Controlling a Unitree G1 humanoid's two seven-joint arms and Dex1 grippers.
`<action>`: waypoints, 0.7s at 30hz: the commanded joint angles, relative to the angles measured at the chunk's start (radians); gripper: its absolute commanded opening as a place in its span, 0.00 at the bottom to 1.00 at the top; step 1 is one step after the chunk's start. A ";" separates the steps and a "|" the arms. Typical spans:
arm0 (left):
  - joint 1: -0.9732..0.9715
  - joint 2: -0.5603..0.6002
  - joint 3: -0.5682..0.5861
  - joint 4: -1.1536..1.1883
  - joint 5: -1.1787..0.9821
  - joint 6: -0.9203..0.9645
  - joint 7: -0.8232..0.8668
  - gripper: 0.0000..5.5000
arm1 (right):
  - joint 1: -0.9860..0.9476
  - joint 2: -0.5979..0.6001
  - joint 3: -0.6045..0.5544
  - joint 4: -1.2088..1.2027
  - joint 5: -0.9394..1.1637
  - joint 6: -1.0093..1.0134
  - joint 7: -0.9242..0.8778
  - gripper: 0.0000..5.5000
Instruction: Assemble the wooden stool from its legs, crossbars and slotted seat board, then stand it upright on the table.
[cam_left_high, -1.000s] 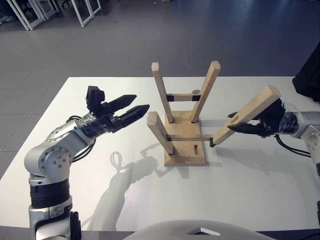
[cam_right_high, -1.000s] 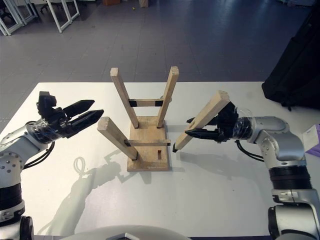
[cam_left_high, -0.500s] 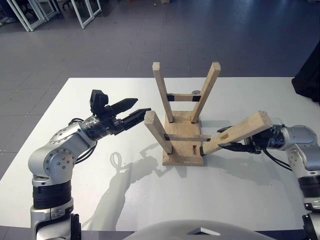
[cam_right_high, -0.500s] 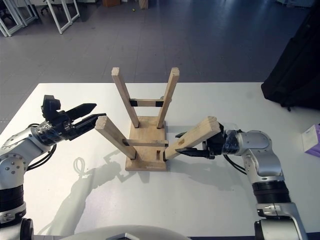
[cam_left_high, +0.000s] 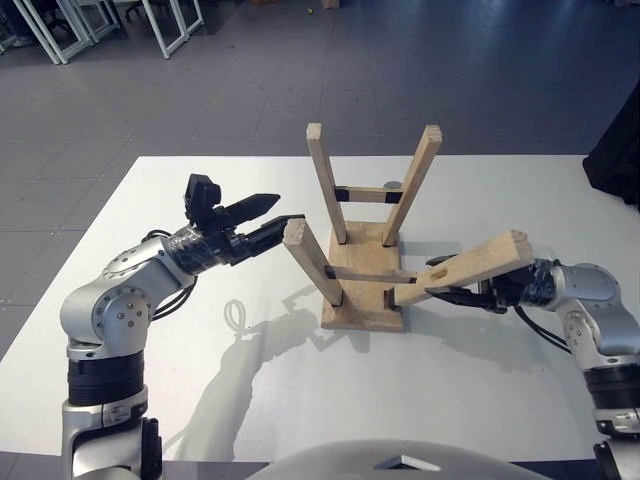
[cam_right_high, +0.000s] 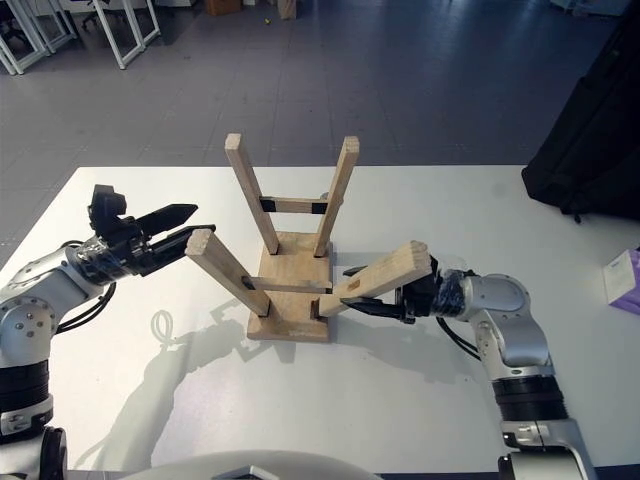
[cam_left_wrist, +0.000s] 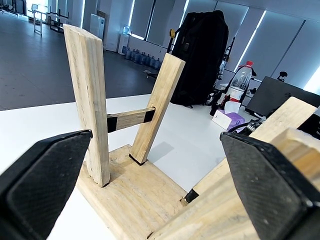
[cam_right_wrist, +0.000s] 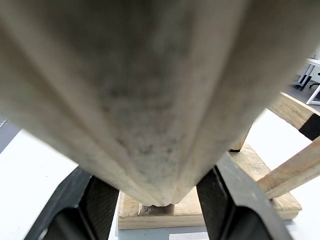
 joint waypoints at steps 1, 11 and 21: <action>-0.011 0.008 0.000 0.005 0.018 -0.011 -0.003 0.86 | 0.024 0.014 0.032 0.033 -0.039 -0.006 -0.002 0.37; -0.001 0.000 0.014 0.002 0.023 -0.023 0.024 0.86 | 0.000 -0.025 0.042 -0.008 -0.100 0.043 -0.119 0.37; -0.013 0.023 0.033 0.024 0.071 -0.028 0.083 0.86 | -0.008 -0.033 0.099 -0.153 -0.197 0.159 -0.277 0.37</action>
